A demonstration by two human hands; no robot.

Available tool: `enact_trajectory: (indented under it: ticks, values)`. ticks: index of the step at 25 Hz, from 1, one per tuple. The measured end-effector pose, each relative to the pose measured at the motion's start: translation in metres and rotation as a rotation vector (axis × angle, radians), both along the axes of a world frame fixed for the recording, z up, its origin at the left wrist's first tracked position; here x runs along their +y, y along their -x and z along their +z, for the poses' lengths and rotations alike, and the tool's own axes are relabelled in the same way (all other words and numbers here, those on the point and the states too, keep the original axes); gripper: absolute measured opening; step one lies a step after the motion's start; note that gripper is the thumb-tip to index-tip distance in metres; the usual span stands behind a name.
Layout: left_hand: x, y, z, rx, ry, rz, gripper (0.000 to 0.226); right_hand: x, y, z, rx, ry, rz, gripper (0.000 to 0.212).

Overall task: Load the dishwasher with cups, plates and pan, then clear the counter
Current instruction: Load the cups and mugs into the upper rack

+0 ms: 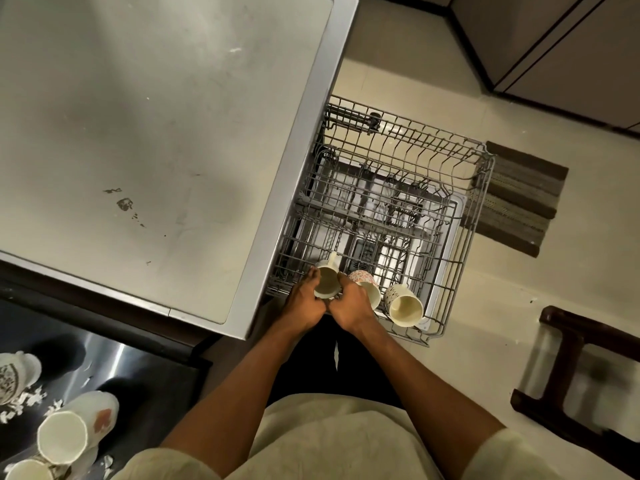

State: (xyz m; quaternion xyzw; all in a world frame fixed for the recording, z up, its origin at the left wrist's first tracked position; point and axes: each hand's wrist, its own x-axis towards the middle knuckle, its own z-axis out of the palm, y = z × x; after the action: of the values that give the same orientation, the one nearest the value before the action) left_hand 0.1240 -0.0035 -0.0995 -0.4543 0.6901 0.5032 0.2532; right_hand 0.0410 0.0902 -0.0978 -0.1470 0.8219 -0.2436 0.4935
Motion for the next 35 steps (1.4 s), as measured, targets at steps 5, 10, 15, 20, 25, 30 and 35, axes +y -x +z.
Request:
enact_trajectory:
  ticks: [5, 10, 15, 20, 25, 30, 35]
  values:
    - [0.009, -0.013, 0.018, 0.092, 0.049, -0.097, 0.085, 0.008, 0.000, 0.020, 0.137, -0.031, 0.237, 0.071]
    - [0.019, -0.020, 0.056, 0.204, 0.282, -0.174, 0.088, 0.016, -0.001, 0.046, 0.322, 0.022, 0.429, 0.080]
    - [0.033, -0.032, 0.092, 0.373, 0.451, -0.174, 0.082, 0.020, -0.004, 0.090, 0.486, 0.152, 0.591, 0.077]
    - [0.040, -0.054, 0.136, 0.533, 0.689, -0.133, 0.072, 0.015, -0.022, 0.144, 0.564, 0.294, 0.654, 0.074]
    - [0.047, -0.113, 0.175, 0.566, 0.885, 0.024, 0.067, 0.007, -0.072, 0.186, 0.624, 0.491, 0.723, 0.071]
    - [0.075, -0.208, 0.200, 0.538, 1.007, 0.207, 0.064, 0.010, -0.159, 0.207, 0.698, 0.701, 0.872, 0.067]
    - [0.129, -0.321, 0.219, 0.458, 1.089, 0.407, 0.070, 0.031, -0.269, 0.220, 0.668, 0.856, 1.044, 0.069]
